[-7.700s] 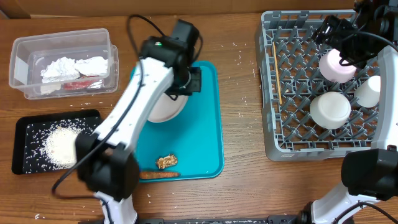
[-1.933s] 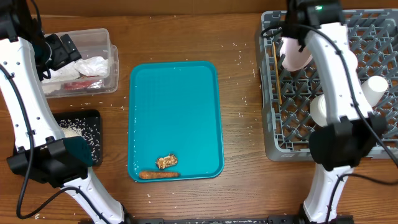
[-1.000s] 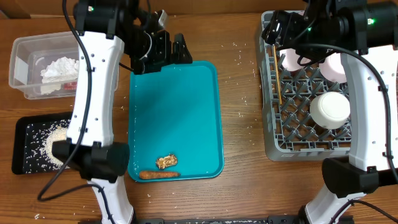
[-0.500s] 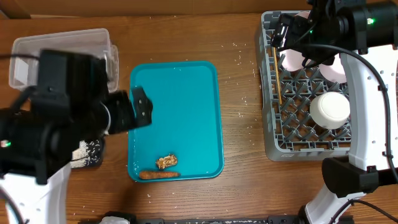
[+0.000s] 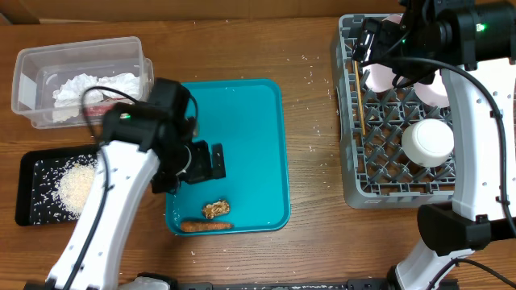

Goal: Sort waste into correct bins and load items into the dishwasher
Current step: 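Move the left gripper to the food scrap on the tray and grasp it, then carry the scrap with the left gripper and drop it on the black tray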

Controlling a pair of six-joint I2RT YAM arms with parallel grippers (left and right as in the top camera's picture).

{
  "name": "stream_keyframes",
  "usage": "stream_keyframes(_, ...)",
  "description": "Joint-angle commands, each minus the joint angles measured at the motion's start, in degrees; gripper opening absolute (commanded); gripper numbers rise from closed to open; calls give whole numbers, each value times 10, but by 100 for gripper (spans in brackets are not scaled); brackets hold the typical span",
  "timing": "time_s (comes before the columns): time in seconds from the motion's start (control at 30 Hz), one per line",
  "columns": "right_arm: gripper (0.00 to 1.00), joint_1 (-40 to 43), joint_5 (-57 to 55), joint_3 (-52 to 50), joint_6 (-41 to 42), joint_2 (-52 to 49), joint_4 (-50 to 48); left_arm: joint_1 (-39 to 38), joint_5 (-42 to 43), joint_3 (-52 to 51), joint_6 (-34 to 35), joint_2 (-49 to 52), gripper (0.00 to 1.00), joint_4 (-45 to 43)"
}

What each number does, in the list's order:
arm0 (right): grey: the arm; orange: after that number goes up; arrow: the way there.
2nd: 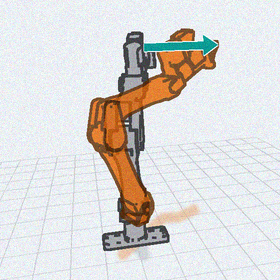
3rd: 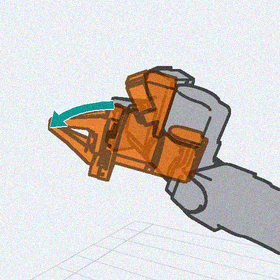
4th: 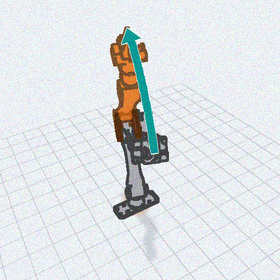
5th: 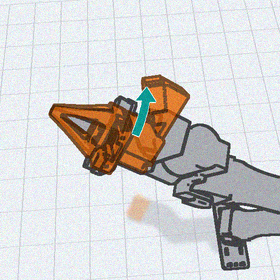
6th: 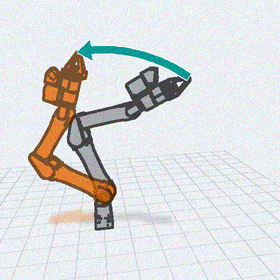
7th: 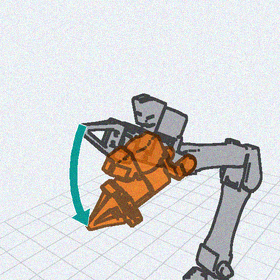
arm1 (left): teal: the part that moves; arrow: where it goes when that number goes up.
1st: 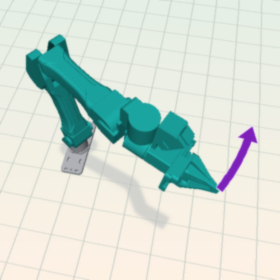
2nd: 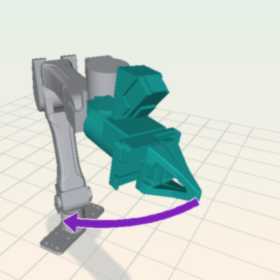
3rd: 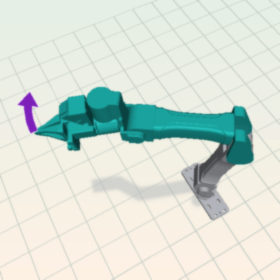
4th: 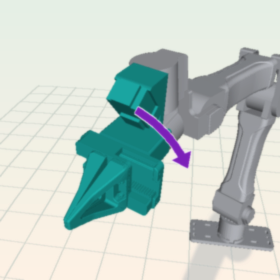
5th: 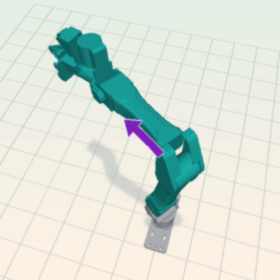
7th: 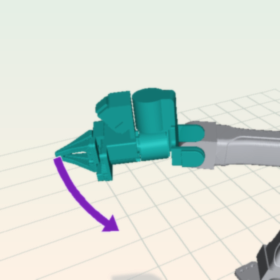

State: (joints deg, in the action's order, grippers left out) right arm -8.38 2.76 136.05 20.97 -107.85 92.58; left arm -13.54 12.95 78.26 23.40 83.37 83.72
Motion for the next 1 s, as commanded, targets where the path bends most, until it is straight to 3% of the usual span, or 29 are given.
stream_keyframes(0.0, 100, -1, -3, 1, 0, 4, -3, -13, -9, -62, 0, 37, 100, -21)
stream_keyframes(0.37, 100, -1, -3, 1, 0, 4, -3, -38, -44, -145, 80, 152, 99, -122)
stream_keyframes(0.97, 100, -1, -3, 1, 0, 4, -3, -38, -23, -254, 74, 168, 100, -268)
